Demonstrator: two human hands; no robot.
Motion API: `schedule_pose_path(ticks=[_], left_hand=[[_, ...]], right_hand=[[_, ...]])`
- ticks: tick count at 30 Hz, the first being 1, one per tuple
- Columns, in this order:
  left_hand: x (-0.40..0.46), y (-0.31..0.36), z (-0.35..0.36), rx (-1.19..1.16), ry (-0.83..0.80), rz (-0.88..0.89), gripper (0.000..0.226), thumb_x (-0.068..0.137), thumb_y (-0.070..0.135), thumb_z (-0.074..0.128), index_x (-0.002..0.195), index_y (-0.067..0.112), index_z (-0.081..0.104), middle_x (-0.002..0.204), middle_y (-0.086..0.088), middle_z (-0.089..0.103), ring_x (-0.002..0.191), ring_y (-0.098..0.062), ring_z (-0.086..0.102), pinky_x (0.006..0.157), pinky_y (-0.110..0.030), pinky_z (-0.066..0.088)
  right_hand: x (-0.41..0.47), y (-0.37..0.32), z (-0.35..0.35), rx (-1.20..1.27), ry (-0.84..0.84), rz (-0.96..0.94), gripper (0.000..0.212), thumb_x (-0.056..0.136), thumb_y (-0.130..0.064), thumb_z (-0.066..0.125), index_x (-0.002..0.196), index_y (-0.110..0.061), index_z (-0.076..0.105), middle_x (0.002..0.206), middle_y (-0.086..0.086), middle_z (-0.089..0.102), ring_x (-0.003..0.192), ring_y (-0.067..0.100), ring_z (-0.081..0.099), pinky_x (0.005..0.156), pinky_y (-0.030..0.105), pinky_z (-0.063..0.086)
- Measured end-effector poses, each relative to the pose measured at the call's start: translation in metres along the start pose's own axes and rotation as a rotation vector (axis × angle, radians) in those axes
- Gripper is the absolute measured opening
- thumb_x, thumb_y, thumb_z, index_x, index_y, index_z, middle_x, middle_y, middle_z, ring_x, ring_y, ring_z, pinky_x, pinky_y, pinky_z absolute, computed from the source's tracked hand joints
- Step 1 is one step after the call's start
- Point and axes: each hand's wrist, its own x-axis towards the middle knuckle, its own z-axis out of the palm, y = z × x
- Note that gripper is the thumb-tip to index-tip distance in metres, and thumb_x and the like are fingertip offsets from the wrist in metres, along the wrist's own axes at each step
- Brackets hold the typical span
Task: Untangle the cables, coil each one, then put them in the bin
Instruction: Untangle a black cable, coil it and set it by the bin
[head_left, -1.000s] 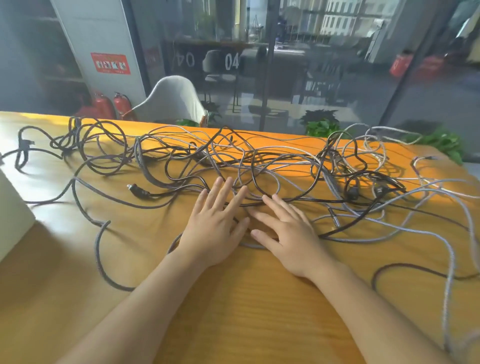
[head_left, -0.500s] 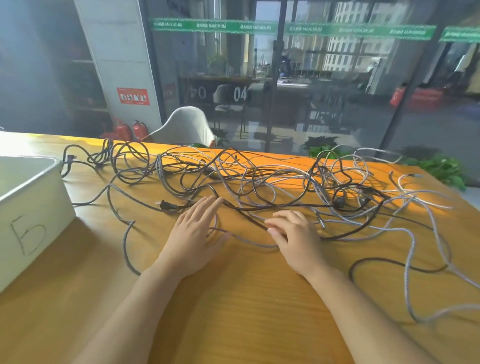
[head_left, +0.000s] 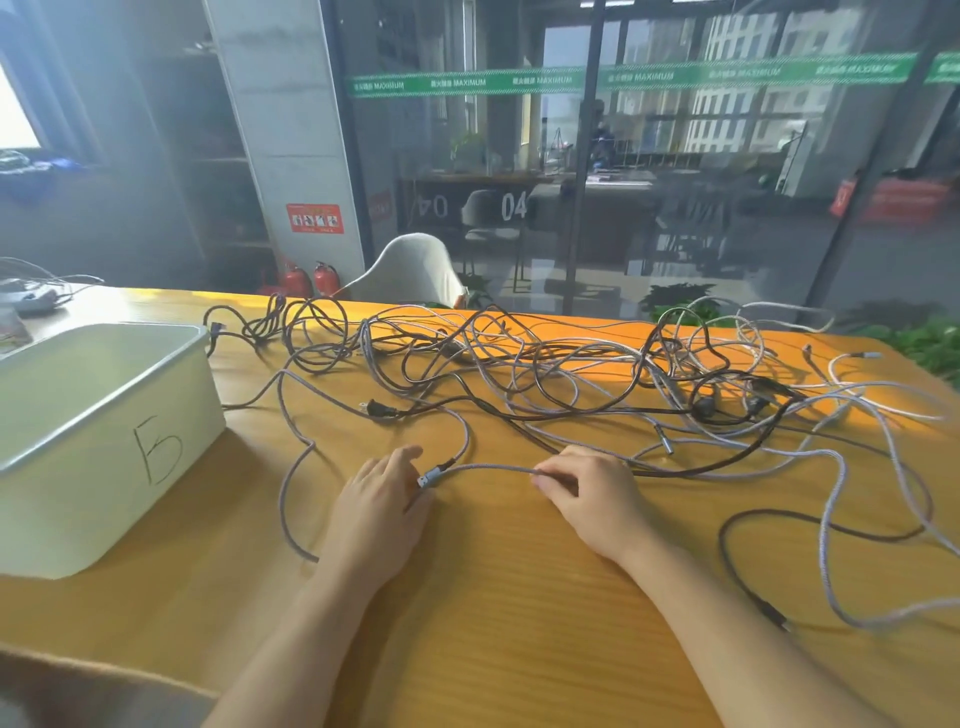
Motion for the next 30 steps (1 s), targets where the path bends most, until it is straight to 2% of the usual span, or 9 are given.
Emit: schedule_pose_path(ticks=[4,9,12,15,18,20,23,26,30], left_hand=[[0.000,0.003,-0.003,0.012,0.031,0.029,0.029,0.105,0.049,0.046,0.112,0.030,0.068,0.100,0.016,0.067,0.102,-0.014,0.060,0.084,-0.034,0.049],[0.008,0.004,-0.001,-0.032,0.005,-0.020,0.028,0.106,0.041,0.053,0.129,0.031,0.065,0.117,0.013,0.066,0.117,-0.014,0.056,0.091,-0.033,0.049],[0.017,0.007,0.003,0.001,-0.085,0.023,0.038,0.101,0.049,0.060,0.134,0.031,0.066,0.124,0.012,0.060,0.119,-0.015,0.049,0.094,-0.032,0.046],[0.022,0.009,0.008,-0.025,-0.077,0.073,0.026,0.102,0.045,0.060,0.120,0.028,0.069,0.113,0.013,0.057,0.113,-0.015,0.051,0.092,-0.030,0.045],[0.020,0.009,0.012,-0.076,-0.045,0.137,0.022,0.104,0.039,0.057,0.119,0.026,0.066,0.111,0.015,0.055,0.109,-0.010,0.053,0.090,-0.025,0.044],[0.017,0.011,0.012,-0.119,-0.067,0.215,0.020,0.105,0.037,0.057,0.120,0.026,0.064,0.109,0.017,0.053,0.103,-0.007,0.053,0.087,-0.023,0.042],[0.015,0.016,0.014,-0.145,-0.131,0.353,0.016,0.103,0.034,0.059,0.117,0.028,0.063,0.110,0.014,0.056,0.098,-0.007,0.053,0.088,-0.025,0.043],[0.018,0.019,0.015,-0.164,-0.112,0.384,0.023,0.101,0.048,0.057,0.115,0.031,0.063,0.105,0.017,0.056,0.095,-0.004,0.053,0.086,-0.025,0.043],[0.026,0.019,0.017,-0.276,-0.031,0.302,0.045,0.105,0.059,0.036,0.120,0.027,0.064,0.108,0.017,0.062,0.104,-0.003,0.057,0.093,-0.029,0.046]], right_hand=[[0.001,-0.002,-0.004,0.138,-0.077,-0.003,0.032,0.100,-0.050,0.060,0.095,-0.029,0.083,0.085,-0.015,0.072,0.084,0.003,0.065,0.078,0.025,0.050],[0.000,-0.003,-0.004,0.112,-0.093,-0.015,0.013,0.099,-0.032,0.069,0.102,-0.033,0.081,0.091,-0.022,0.075,0.088,-0.005,0.066,0.074,0.009,0.044],[0.002,-0.009,-0.005,0.165,-0.085,0.032,0.017,0.103,-0.030,0.062,0.107,-0.035,0.078,0.077,-0.018,0.075,0.074,-0.001,0.066,0.068,0.010,0.044],[0.007,-0.015,-0.001,0.183,-0.053,0.066,0.023,0.108,-0.033,0.052,0.116,-0.034,0.074,0.066,-0.011,0.072,0.066,0.003,0.067,0.070,0.017,0.046],[0.014,-0.016,0.006,0.114,-0.029,0.022,0.036,0.103,-0.027,0.062,0.136,-0.043,0.063,0.080,-0.019,0.074,0.075,0.000,0.067,0.075,0.020,0.050],[0.017,-0.015,0.010,0.080,-0.121,-0.029,0.051,0.099,-0.024,0.068,0.142,-0.049,0.057,0.094,-0.023,0.071,0.084,0.001,0.064,0.080,0.020,0.051],[0.017,-0.014,0.012,0.063,-0.180,-0.096,0.036,0.096,-0.025,0.074,0.126,-0.044,0.071,0.099,-0.021,0.070,0.094,0.002,0.064,0.085,0.025,0.053],[0.017,-0.012,0.010,0.066,-0.037,-0.081,0.017,0.097,-0.022,0.072,0.107,-0.035,0.078,0.092,-0.024,0.070,0.084,-0.002,0.062,0.072,0.015,0.047],[0.024,-0.002,0.001,0.221,0.202,0.073,0.019,0.102,-0.020,0.065,0.110,-0.031,0.079,0.101,-0.023,0.076,0.091,-0.004,0.068,0.071,0.011,0.049]])
